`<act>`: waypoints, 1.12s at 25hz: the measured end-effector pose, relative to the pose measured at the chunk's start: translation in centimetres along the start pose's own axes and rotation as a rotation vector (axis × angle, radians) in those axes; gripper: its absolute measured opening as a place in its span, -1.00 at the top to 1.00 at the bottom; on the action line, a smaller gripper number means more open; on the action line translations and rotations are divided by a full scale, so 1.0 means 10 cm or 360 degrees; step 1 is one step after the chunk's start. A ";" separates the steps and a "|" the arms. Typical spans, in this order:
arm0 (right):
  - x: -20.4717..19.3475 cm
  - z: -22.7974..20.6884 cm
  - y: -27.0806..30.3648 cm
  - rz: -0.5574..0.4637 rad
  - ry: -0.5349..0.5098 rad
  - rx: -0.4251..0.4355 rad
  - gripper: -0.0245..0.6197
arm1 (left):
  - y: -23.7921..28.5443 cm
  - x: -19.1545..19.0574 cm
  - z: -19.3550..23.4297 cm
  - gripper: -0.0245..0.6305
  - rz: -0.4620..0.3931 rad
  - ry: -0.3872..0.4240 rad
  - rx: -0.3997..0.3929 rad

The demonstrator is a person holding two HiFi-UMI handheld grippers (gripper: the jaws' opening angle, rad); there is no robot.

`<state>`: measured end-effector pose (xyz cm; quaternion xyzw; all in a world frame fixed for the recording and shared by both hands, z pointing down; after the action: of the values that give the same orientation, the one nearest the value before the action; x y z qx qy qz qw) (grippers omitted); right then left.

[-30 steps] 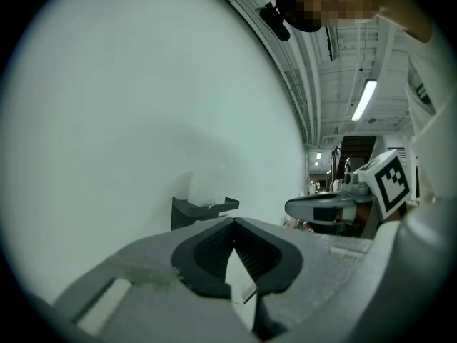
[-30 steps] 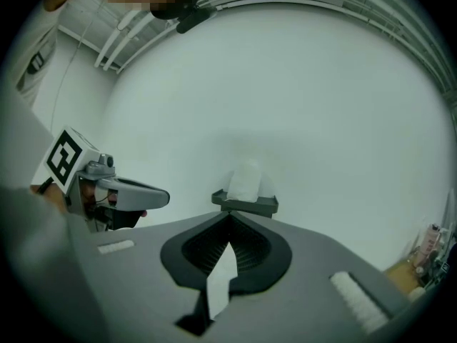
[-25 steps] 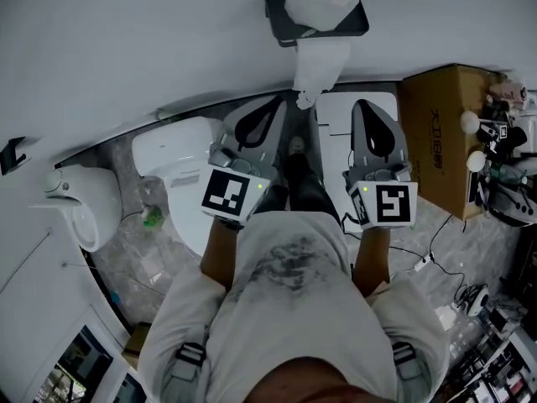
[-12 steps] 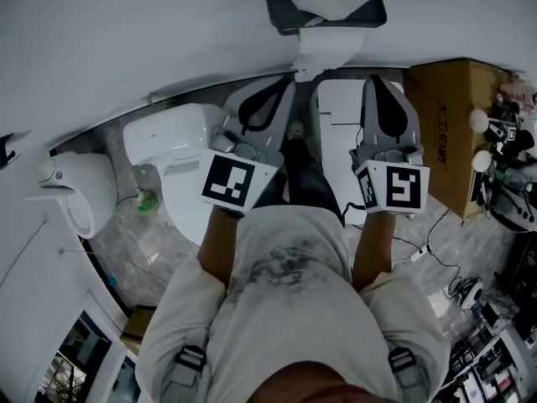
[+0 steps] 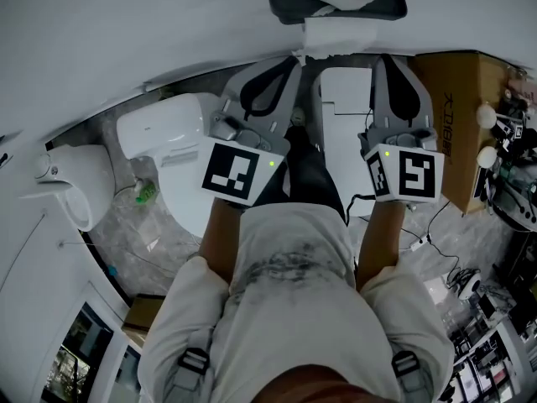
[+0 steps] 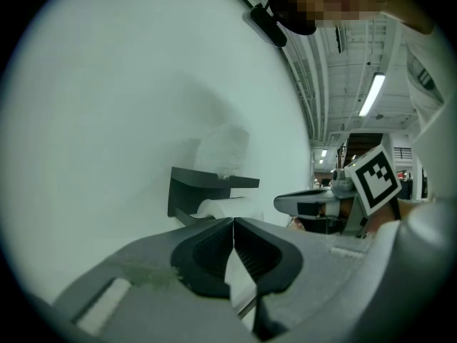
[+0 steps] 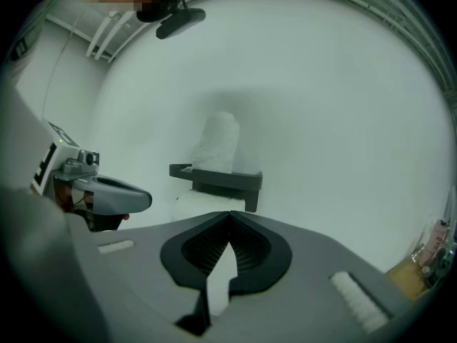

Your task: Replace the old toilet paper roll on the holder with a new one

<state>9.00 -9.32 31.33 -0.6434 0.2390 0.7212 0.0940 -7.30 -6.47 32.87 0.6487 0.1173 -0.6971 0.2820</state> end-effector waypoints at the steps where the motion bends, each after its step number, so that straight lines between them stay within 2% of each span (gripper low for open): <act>1: -0.01 0.00 0.03 0.0000 0.0000 0.0000 0.93 | 0.02 -0.01 0.01 0.93 -0.0003 0.0001 -0.0001; 11: -0.01 -0.11 0.26 -0.0017 0.0025 -0.0042 0.92 | 0.18 -0.05 0.11 0.93 -0.0003 -0.0007 -0.0023; 28: -0.12 -0.18 0.43 -0.0003 0.0059 -0.0040 0.92 | 0.45 -0.16 0.13 0.56 0.0023 -0.0011 -0.0056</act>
<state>8.83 -13.68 33.35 -0.6579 0.2310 0.7120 0.0824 -5.97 -10.47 35.48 0.6421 0.1238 -0.6951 0.2987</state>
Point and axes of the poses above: the fingertips, and each gripper's own axes: y forward along the fingers, z to its left, x out of its top, the point moved 5 cm from there along -y, backward along the fingers
